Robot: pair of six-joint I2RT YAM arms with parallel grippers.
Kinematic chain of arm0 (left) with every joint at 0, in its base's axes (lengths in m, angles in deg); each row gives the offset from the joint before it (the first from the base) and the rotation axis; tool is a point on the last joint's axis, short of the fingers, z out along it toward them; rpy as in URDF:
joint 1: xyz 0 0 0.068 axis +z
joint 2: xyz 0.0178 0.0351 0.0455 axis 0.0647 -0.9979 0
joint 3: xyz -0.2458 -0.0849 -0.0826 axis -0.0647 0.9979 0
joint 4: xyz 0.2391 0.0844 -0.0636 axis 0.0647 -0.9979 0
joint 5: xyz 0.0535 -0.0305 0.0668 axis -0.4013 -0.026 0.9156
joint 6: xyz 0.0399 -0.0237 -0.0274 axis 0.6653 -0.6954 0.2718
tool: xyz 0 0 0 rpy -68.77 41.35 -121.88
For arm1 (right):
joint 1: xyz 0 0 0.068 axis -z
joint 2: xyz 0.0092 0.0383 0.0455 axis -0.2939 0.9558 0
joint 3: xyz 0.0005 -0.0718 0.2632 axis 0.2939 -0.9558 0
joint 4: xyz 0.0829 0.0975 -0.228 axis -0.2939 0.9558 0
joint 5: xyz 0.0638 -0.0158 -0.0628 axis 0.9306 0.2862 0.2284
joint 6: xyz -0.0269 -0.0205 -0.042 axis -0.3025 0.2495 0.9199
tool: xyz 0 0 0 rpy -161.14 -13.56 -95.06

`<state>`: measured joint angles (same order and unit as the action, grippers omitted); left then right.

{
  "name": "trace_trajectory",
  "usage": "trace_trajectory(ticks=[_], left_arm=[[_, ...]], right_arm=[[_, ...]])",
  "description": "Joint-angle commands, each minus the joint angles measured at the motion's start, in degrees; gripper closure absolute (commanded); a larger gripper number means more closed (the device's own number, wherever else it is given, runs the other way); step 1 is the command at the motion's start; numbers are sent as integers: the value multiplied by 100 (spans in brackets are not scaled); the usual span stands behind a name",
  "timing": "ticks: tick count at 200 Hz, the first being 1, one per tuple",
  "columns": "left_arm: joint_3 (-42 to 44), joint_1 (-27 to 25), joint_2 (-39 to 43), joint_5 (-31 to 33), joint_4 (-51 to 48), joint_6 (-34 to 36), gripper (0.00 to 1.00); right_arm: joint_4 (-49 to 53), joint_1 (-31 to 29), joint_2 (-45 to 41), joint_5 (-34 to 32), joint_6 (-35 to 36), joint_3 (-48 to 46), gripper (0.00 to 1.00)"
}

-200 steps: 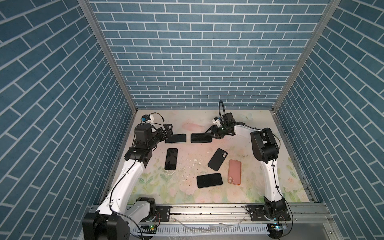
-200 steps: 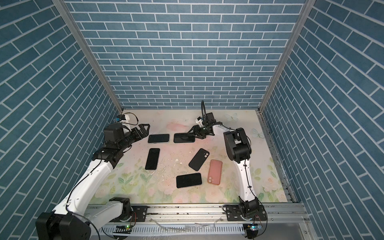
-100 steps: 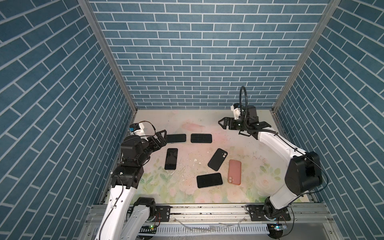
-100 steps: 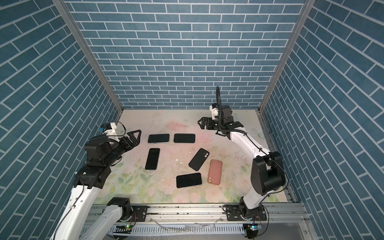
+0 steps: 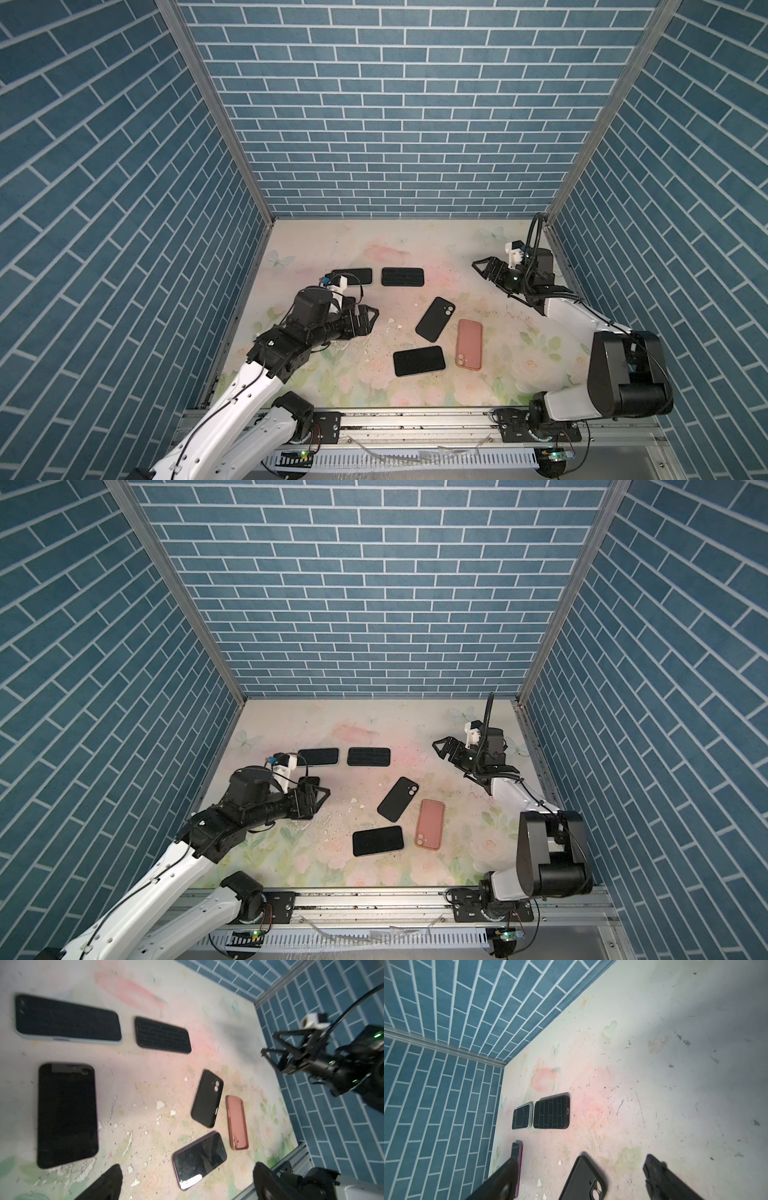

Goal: Put the phone into the phone case
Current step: 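Move both grippers toward the purple-framed phone nearest the robot, then grasp opposite edges of the purple-framed phone with both grippers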

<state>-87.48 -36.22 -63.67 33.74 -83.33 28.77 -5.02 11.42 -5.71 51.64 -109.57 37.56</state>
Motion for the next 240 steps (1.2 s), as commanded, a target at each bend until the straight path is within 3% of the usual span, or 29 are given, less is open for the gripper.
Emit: trace_trajectory(ticks=[1, 37, 100, 119, 151, 192, 240], left_arm=[[416, -477, -291, 326, 201, -481, 1], [930, -1000, -721, -113, 753, -953, 1], [1604, -1055, -1099, -915, 1657, -2161, 1], [1595, -1119, -1274, -1134, 1835, -2671, 7], [1511, -1305, -1358, -1009, 2051, -3139, 7], [1663, -1419, -1620, -943, 2505, -3456, 9], [1487, -1343, -2024, -1370, 2460, -3233, 9]], right_arm=[[252, -144, -595, -32, 109, -241, 9], [1474, -1291, -1224, -665, 568, -536, 12], [2744, -2834, -1358, -1046, -247, -737, 16], [3044, -3086, -1318, -1043, -862, -641, 19], [3088, -3591, -1265, -1192, -1617, -489, 22], [2977, -3960, -779, -1230, -1496, -211, 24], [2831, -3977, -503, -1441, -1488, -362, 24]])
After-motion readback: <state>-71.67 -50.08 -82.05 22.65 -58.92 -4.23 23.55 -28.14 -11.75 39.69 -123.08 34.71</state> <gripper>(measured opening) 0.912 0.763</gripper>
